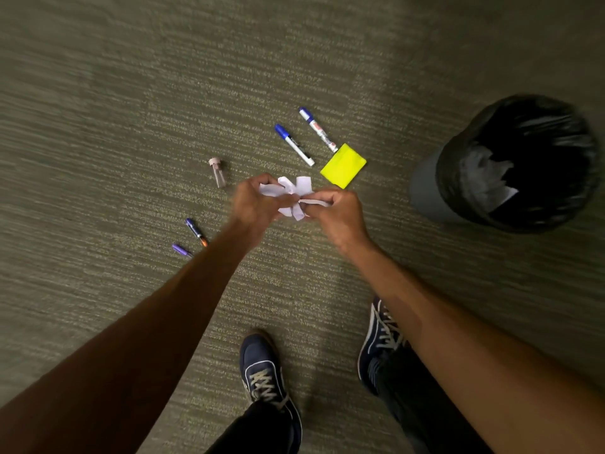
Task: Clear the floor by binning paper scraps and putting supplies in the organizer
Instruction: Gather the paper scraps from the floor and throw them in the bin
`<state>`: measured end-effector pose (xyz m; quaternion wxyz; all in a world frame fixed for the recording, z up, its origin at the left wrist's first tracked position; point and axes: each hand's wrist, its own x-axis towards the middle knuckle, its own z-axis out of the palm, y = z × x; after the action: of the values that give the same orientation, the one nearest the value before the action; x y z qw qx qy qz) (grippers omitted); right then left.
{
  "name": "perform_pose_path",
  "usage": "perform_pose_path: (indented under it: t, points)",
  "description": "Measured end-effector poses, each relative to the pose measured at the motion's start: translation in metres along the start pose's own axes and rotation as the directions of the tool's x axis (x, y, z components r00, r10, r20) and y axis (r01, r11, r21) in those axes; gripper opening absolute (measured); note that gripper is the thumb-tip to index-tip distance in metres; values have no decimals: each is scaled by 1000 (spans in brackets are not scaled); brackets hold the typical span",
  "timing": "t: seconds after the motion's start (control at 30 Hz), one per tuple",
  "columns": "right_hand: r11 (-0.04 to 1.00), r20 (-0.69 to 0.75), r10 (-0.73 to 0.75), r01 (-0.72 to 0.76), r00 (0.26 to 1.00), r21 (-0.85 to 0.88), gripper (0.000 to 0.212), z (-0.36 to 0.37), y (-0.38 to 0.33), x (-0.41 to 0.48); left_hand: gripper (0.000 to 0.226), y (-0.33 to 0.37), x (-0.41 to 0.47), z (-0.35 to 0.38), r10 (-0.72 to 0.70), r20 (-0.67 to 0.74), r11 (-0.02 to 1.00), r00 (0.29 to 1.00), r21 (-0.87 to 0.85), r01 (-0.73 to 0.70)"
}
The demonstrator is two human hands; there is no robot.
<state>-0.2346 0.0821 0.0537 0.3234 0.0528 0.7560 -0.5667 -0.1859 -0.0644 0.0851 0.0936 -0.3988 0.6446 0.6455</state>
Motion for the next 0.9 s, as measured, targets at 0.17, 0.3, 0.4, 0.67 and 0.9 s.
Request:
perform_pose_path:
  t: [0.17,0.3,0.4,0.67,0.9]
  points:
    - [994,-113,-27,39,993,105,9,-60,-45,-41,18,64,-42,48,52,102,998,993,-42,-48]
    - [966,-239,30,33,971,255,13,-117,-72,-67,17,110,-71,100,51,154,996,987,-78,-39]
    - [948,-335,57,53,941,312,8,-162,-86,-79,23,136,-86,147,46,171,995,984,-94,-30]
    - [876,-464,255,1,849,482,3,-263,-79,-64,24,154,-74,257,-32,278,999,960,34,23]
    - [886,-463,346,-122,816,446,21,-290,-43,-18,29,127,-26,312,-126,208,978,970,188,87]
